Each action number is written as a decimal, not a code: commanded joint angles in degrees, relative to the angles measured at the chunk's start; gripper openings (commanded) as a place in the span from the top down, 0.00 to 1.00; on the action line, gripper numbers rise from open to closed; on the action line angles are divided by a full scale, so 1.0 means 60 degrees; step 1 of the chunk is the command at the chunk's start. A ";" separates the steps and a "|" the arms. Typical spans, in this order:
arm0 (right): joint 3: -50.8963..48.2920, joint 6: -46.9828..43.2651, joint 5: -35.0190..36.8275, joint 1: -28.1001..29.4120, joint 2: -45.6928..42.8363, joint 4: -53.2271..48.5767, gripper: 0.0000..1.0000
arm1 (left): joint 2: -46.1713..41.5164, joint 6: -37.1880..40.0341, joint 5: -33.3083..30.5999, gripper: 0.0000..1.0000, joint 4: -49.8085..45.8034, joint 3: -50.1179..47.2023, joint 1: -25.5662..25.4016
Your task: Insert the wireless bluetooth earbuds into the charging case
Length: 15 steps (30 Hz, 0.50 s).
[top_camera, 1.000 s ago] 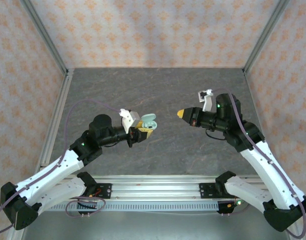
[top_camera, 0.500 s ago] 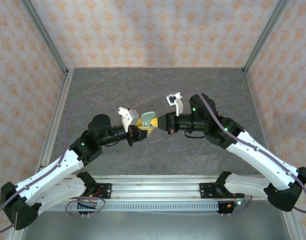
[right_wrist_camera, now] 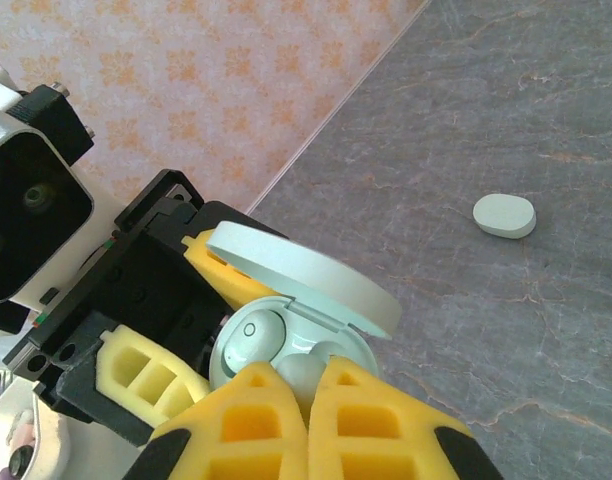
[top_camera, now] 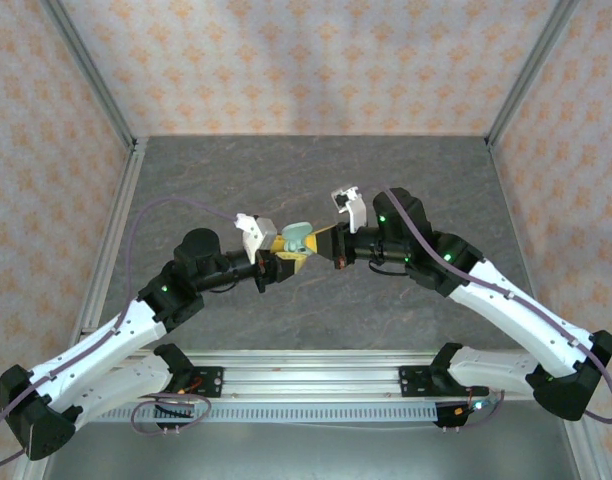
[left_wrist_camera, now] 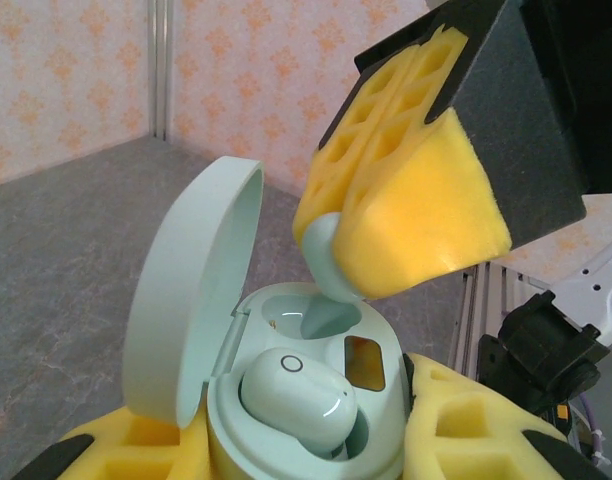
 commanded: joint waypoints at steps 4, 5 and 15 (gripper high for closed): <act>0.0482 -0.0189 -0.0077 0.0055 0.0223 -0.0035 0.97 | 0.0004 -0.0063 0.0087 0.83 0.0456 0.0423 -0.0102; 0.0497 -0.0167 -0.0112 0.0054 0.0239 -0.0021 0.97 | 0.0016 -0.0057 0.0085 0.83 0.0450 0.0421 -0.0101; 0.0410 -0.0211 -0.0249 0.0063 0.0227 -0.0263 0.97 | 0.0037 0.0002 0.0057 0.83 0.0356 0.0470 -0.0110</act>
